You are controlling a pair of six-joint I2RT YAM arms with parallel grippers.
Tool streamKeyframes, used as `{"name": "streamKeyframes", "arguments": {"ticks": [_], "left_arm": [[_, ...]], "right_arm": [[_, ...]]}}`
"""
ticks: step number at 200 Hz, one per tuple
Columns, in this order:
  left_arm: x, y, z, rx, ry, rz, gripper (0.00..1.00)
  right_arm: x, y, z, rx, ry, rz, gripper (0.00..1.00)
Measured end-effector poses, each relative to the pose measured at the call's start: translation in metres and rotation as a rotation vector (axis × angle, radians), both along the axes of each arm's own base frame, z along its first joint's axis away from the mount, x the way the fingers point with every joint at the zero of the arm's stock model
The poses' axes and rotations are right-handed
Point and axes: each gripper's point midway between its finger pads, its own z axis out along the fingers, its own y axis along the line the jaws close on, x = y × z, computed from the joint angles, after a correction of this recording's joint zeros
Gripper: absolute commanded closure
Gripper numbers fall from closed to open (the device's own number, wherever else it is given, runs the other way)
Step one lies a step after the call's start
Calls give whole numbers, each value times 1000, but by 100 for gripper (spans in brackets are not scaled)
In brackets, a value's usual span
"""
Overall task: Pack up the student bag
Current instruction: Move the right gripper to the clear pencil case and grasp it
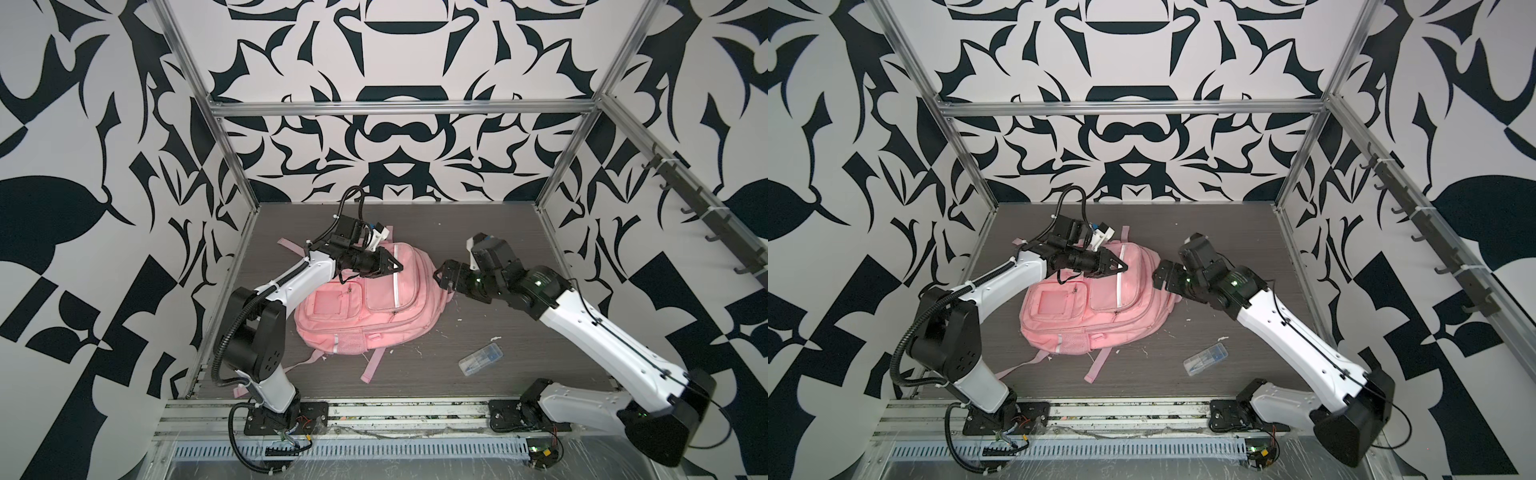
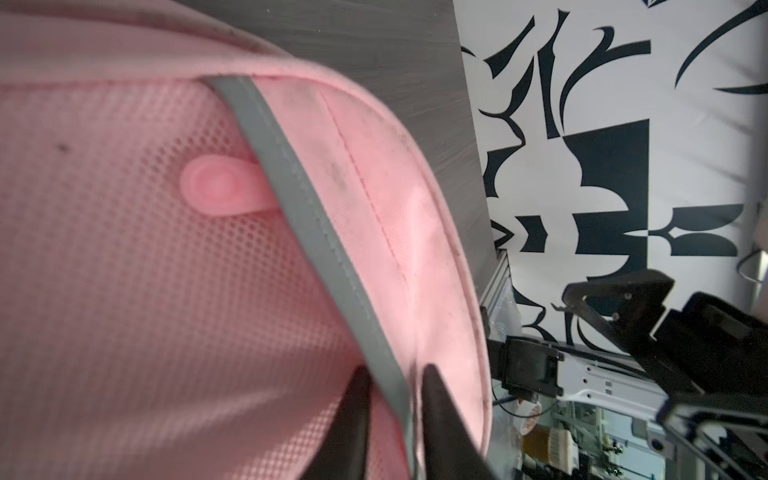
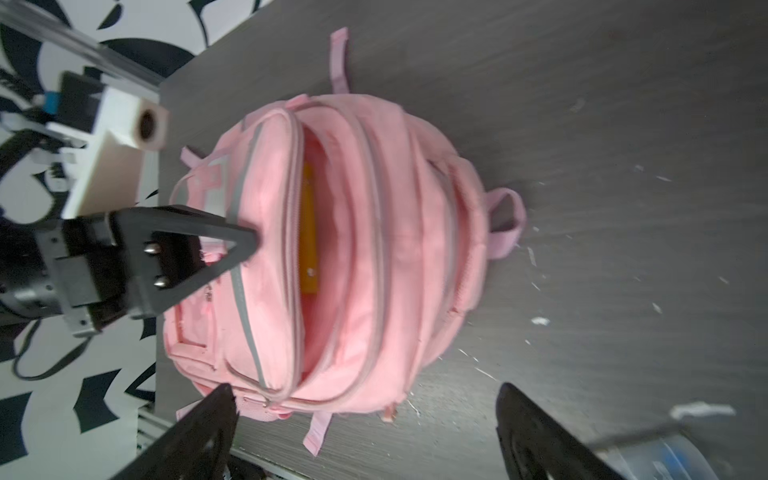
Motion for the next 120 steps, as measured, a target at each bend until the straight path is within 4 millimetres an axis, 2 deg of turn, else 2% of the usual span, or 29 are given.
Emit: {"name": "streamKeyframes", "arguments": {"ticks": [18, 26, 41, 59, 76, 120], "left_arm": [[0, -1, -3, 21, -26, -8, 39], [0, -1, -4, 35, -38, -6, 29], [-1, -1, -7, 74, -70, -9, 0], [-5, -1, -2, 113, -127, -17, 1], [-11, 2, 11, 135, -183, -18, 0], [-25, 8, 54, 126, -318, -12, 1]], "right_arm": [[-26, -31, -21, -44, 79, -91, 0], [-38, -42, -33, -63, 119, -128, 0], [-58, -61, -56, -91, 192, -192, 0], [-82, -79, -85, -121, 281, -265, 0], [-99, -92, -107, -148, 350, -319, 0], [-120, -105, -154, -220, 480, -393, 0]]}}
